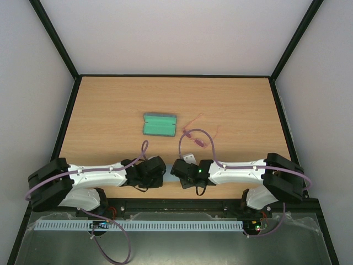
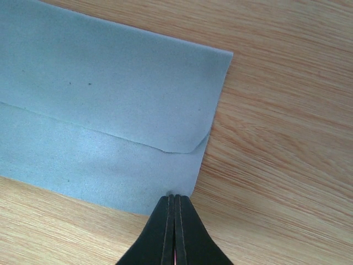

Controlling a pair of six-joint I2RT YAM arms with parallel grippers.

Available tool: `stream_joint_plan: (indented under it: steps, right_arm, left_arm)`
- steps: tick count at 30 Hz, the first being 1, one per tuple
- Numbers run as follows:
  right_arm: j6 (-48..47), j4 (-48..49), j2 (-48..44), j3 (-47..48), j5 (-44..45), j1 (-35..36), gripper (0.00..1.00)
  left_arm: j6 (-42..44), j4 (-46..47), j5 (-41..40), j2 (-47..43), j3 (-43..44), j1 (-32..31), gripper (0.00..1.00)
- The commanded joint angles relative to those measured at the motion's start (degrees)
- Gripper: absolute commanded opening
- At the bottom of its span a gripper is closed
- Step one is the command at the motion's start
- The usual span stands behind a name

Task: Organize the sunglasses
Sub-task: Fold the glasses cleaning cloth at the center of the board.

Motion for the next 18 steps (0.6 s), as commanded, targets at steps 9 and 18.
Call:
stream_joint_plan:
  steps: [9, 18]
  right_arm:
    - [-0.27, -3.13, -0.53, 1.05, 2.02, 0.37, 0.02]
    - [-0.38, -3.36, -0.08, 1.93, 1.93, 0.3, 0.01]
  left_arm:
    - [1.67, -2.49, -1.33, -0.73, 2.51, 2.35, 0.02]
    - [3.03, -3.5, -1.24, -0.64, 3.83, 3.69, 0.02]
